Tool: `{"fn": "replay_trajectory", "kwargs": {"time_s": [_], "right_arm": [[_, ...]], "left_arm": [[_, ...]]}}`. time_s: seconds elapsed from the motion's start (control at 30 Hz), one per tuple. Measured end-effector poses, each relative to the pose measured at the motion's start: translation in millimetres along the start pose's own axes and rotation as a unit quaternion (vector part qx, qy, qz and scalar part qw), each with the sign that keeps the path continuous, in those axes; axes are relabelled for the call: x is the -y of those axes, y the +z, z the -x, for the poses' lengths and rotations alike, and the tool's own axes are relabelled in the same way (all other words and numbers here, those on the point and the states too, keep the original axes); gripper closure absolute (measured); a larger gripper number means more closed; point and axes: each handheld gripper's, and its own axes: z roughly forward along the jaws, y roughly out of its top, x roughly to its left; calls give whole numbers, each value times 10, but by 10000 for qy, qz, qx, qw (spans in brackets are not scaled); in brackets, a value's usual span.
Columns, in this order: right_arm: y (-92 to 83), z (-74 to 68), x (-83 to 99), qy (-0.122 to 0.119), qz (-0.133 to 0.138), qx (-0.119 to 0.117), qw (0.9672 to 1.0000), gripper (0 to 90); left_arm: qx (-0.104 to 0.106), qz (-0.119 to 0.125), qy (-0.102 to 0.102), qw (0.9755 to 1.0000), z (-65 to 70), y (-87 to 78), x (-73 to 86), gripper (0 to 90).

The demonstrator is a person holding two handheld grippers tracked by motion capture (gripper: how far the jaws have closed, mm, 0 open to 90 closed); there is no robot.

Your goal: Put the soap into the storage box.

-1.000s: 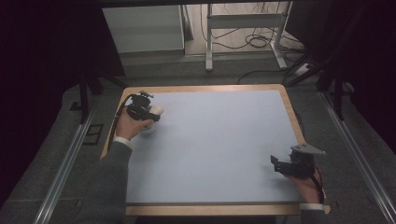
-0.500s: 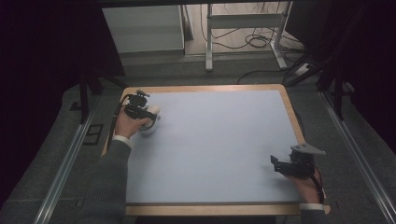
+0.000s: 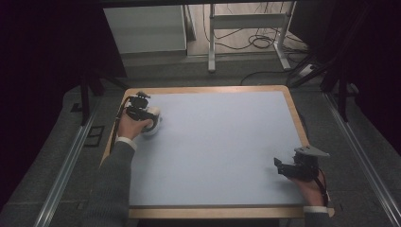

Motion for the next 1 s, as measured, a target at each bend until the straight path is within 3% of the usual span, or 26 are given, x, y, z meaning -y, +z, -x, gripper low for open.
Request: {"fn": "replay_trajectory", "kwargs": {"time_s": [0.3,0.43,0.67,0.87,1.0], "right_arm": [[4,-6,1,-15,-12,-3,10000,86],[2,0,2,-18,-3,1,10000,86],[-1,-15,-2,-18,-9,-2,10000,86],[1,-17,-1,-26,-7,10,10000,86],[-2,-11,-2,-28,-8,15,10000,86]], "left_arm": [[17,-49,-59,10000,-20,64,42,489],[128,291,-35,9995,-7,-55,63,392],[242,531,228,9980,77,-233,100,327],[520,761,368,9951,148,-338,194,300],[796,992,479,9907,225,-406,340,294]]}}
